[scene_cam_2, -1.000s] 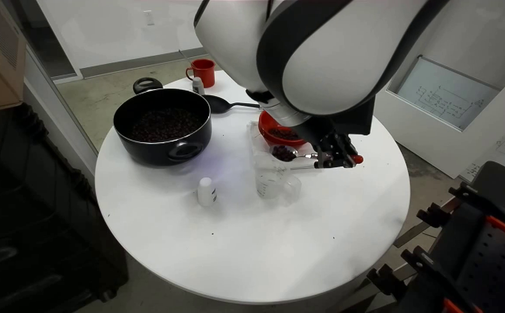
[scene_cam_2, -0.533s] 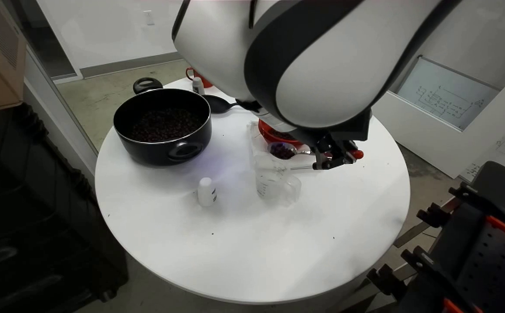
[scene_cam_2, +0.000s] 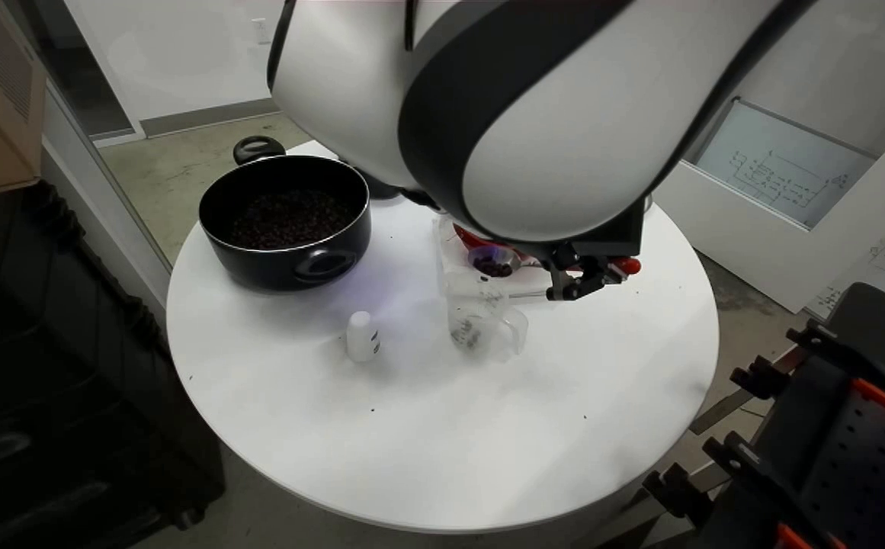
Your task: Use the small spoon on the table to scoop some beans out of the red bowl into the jar
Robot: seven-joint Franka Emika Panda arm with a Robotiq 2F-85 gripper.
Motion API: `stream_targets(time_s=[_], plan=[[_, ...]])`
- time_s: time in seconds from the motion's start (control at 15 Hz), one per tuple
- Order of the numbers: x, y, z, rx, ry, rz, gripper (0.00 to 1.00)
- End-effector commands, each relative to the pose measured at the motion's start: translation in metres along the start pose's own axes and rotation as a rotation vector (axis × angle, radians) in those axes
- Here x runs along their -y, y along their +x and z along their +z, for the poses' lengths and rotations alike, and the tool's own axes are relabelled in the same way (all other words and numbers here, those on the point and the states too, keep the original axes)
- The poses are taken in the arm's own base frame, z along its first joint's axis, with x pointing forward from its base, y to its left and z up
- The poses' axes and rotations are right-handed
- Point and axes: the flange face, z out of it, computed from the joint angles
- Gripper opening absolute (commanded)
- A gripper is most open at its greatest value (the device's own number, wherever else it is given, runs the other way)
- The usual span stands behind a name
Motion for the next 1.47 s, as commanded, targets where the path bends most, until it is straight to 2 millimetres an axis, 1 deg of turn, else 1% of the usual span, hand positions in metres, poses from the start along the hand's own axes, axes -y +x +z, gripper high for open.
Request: stream_targets(time_s=[0.0,0.6,1.07,1.4], plan=[[-0.001,0.003,-0.001,0.024,-0.044,0.023,0.05],[-0.004,0.009,0.003,0.034,-0.079,0.073,0.05],[0.0,0.014,0.006,0.057,-0.112,0.101,0.05],[0.004,0.016,0.002,0.063,-0.134,0.108,0.05]])
